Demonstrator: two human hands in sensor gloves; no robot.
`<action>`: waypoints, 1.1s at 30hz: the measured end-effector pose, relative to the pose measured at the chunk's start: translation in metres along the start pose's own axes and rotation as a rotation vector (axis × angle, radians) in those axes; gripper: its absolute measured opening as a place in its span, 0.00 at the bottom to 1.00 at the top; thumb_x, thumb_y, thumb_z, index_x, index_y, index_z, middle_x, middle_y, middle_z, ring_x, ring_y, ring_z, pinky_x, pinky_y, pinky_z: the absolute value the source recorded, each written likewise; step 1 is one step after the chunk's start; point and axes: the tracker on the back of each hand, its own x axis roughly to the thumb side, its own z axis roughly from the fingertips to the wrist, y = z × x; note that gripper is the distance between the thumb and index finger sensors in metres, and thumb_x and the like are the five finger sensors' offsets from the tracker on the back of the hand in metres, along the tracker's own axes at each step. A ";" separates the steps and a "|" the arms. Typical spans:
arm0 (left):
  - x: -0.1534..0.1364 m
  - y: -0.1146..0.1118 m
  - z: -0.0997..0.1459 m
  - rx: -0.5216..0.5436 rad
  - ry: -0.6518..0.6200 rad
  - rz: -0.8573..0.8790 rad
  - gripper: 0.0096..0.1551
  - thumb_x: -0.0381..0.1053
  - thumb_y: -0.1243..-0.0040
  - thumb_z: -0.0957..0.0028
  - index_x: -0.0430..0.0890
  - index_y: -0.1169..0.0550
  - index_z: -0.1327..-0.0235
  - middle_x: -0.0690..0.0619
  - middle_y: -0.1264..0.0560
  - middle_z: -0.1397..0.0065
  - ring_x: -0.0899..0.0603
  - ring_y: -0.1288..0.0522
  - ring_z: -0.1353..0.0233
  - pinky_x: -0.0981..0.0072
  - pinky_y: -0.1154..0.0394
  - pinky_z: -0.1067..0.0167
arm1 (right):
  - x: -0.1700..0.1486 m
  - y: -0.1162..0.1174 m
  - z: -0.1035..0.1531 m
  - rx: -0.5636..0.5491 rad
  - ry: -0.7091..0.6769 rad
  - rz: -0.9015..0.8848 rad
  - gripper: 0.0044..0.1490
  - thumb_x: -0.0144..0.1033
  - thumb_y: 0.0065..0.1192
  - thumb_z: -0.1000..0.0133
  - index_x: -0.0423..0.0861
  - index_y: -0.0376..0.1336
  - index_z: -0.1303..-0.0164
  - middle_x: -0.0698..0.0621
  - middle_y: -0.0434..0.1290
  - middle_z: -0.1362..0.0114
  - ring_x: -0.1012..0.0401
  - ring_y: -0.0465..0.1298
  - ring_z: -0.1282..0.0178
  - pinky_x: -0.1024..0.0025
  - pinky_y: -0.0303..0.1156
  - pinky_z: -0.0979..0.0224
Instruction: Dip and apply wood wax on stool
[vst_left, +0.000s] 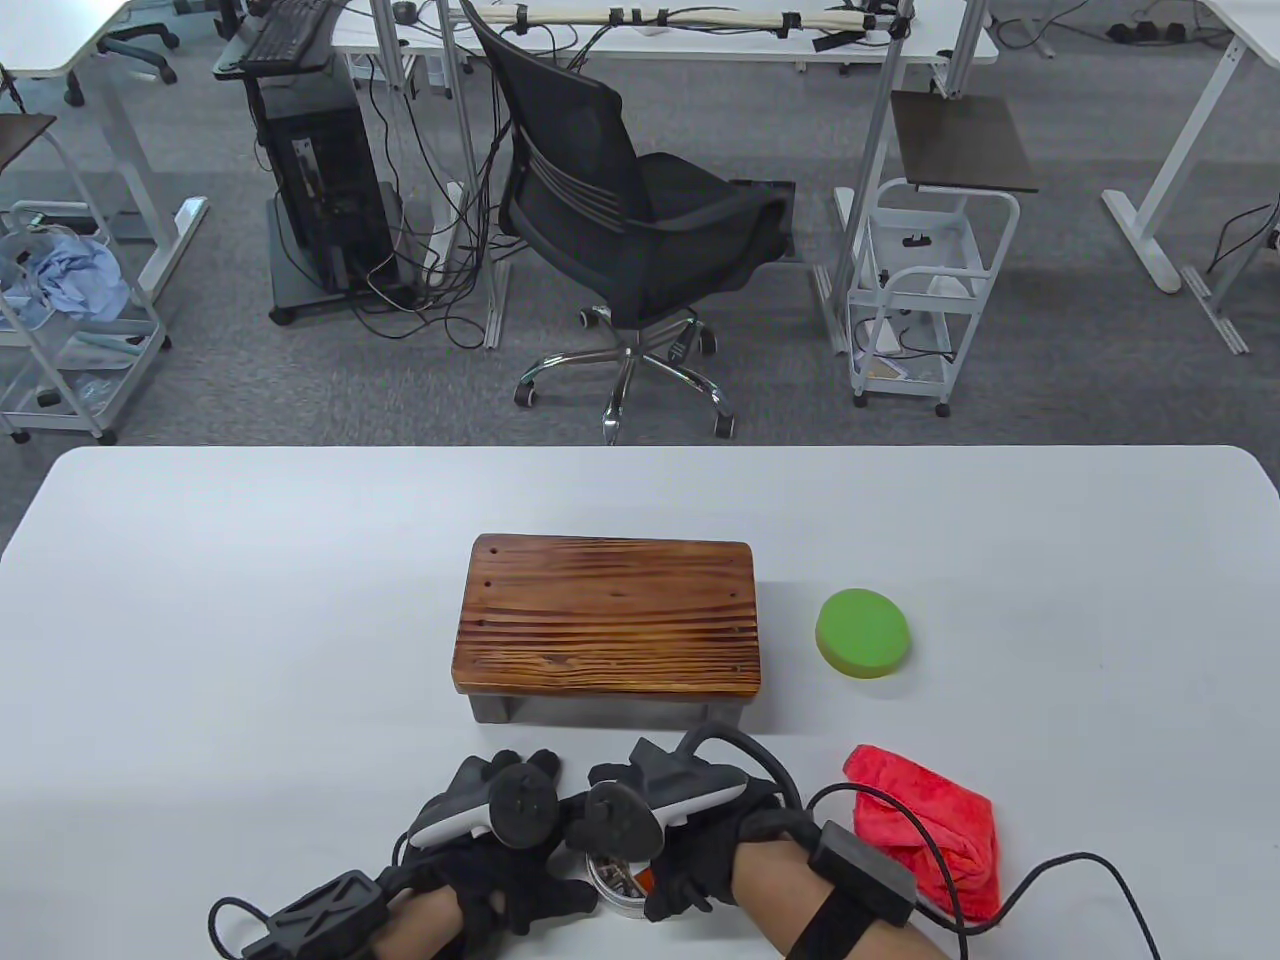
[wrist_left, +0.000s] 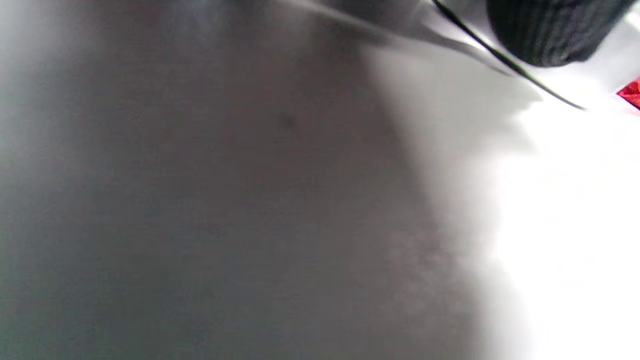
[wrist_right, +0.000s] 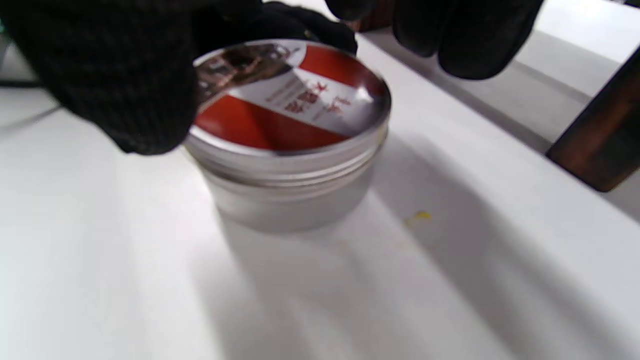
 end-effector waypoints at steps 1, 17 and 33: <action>0.000 0.000 0.000 0.000 0.000 0.000 0.41 0.80 0.55 0.34 0.72 0.60 0.22 0.38 0.83 0.20 0.23 0.84 0.30 0.18 0.77 0.43 | 0.001 0.000 -0.001 -0.006 -0.003 0.009 0.50 0.54 0.81 0.47 0.70 0.48 0.25 0.49 0.47 0.13 0.47 0.65 0.17 0.43 0.72 0.24; 0.000 0.000 0.000 -0.002 -0.005 0.001 0.40 0.80 0.55 0.34 0.74 0.59 0.23 0.38 0.83 0.20 0.23 0.85 0.30 0.18 0.77 0.43 | 0.006 0.008 -0.009 -0.029 -0.003 0.000 0.46 0.55 0.78 0.48 0.61 0.53 0.25 0.47 0.57 0.19 0.49 0.70 0.26 0.59 0.78 0.27; 0.000 -0.001 -0.001 -0.005 -0.009 -0.002 0.39 0.79 0.53 0.35 0.74 0.59 0.24 0.39 0.83 0.20 0.23 0.85 0.30 0.18 0.77 0.43 | 0.009 0.015 -0.004 -0.091 0.155 -0.102 0.48 0.60 0.70 0.46 0.51 0.52 0.22 0.42 0.58 0.21 0.46 0.71 0.31 0.64 0.79 0.32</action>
